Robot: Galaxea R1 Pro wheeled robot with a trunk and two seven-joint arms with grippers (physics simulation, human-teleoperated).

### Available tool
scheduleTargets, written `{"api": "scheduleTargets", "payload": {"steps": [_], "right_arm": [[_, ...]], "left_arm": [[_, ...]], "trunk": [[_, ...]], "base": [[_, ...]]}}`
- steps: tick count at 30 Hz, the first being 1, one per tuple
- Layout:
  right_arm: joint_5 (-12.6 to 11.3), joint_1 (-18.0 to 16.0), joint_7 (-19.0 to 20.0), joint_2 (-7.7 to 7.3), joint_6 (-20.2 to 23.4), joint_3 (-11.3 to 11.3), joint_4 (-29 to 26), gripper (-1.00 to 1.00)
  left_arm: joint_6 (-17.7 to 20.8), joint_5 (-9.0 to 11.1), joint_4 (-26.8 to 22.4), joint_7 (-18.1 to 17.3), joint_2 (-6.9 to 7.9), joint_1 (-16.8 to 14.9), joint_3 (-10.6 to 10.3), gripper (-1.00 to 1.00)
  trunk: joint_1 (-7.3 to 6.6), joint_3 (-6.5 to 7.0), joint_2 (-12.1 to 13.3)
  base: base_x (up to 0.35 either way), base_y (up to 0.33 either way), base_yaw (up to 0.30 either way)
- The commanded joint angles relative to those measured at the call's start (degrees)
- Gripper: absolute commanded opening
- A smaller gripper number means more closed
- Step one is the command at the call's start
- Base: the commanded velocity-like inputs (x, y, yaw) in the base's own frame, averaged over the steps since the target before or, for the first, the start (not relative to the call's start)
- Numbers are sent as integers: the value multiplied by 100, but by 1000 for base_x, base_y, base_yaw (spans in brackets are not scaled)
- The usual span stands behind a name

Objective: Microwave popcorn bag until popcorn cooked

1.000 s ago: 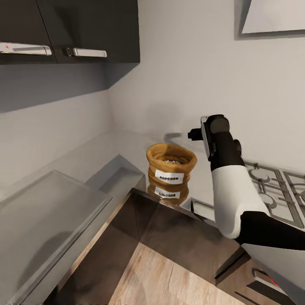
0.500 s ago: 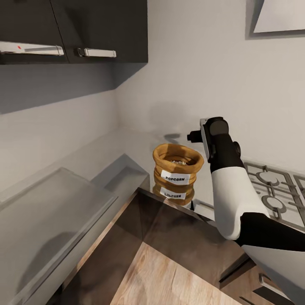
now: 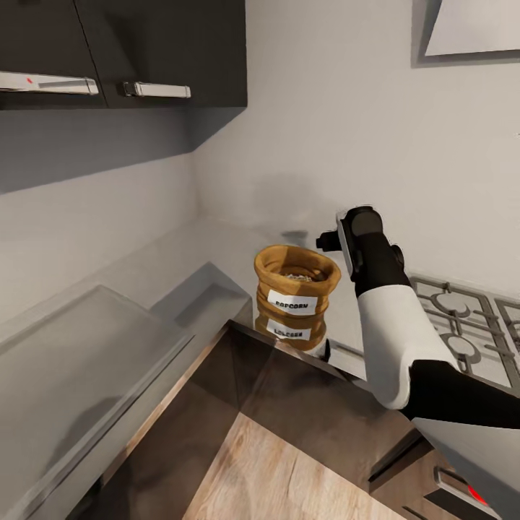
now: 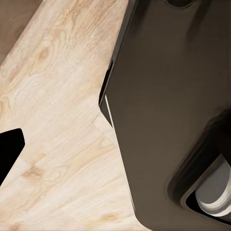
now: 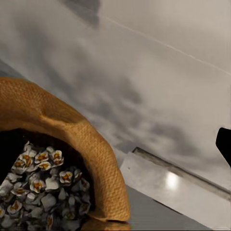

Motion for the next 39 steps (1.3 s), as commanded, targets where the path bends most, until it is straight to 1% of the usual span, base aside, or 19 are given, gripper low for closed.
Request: {"api": "scheduleTargets", "payload": {"steps": [1, 3, 9, 11, 14, 18, 25, 28, 33, 39], "right_arm": [[22, -5, 28, 6, 16, -17, 121, 100], [23, -5, 42, 6, 16, -19, 296, 100], [13, -5, 49, 6, 16, -32, 340, 100], [8, -5, 55, -66, 16, -34, 343, 100], [6, -5, 59, -99, 16, -35, 344, 100], [5, -5, 56, -106, 16, -35, 349, 100], [5, -5, 53, -106, 16, -35, 519, 100], [0, -5, 53, -102, 16, -35, 629, 100], [-3, -5, 53, -105, 16, -43, 978, 100], [-4, -5, 53, -106, 16, -44, 1043, 100]], "left_arm": [[-21, 15, 0, 13, -2, -2, 8, 100], [-18, 15, -1, 13, -2, -2, 8, 100], [-23, 15, 1, 13, -2, -2, 8, 100], [-18, 15, -1, 13, -2, -2, 8, 100], [-15, 15, -1, 13, -2, -2, 8, 100], [-16, 15, 2, 13, -2, -2, 8, 100], [-19, 15, 1, 13, -2, -2, 8, 100], [-19, 15, 3, 13, -2, -2, 8, 100], [-19, 15, 4, 13, -2, -2, 8, 100], [-18, 15, 2, 13, -2, -2, 8, 100]], "trunk": [[0, -6, -4], [0, -6, -4], [0, -6, -4], [0, -6, -4], [0, -6, -4], [0, -6, -4], [0, -6, -4], [0, -6, -4], [0, -6, -4], [0, -6, -4]], "base": [[0, -3, 0], [0, -1, 0], [0, 0, 0], [0, 0, 0], [0, -32, 0], [0, -149, 0], [0, -17, 0], [0, 0, 0], [0, 0, 0], [0, 0, 0]]}}
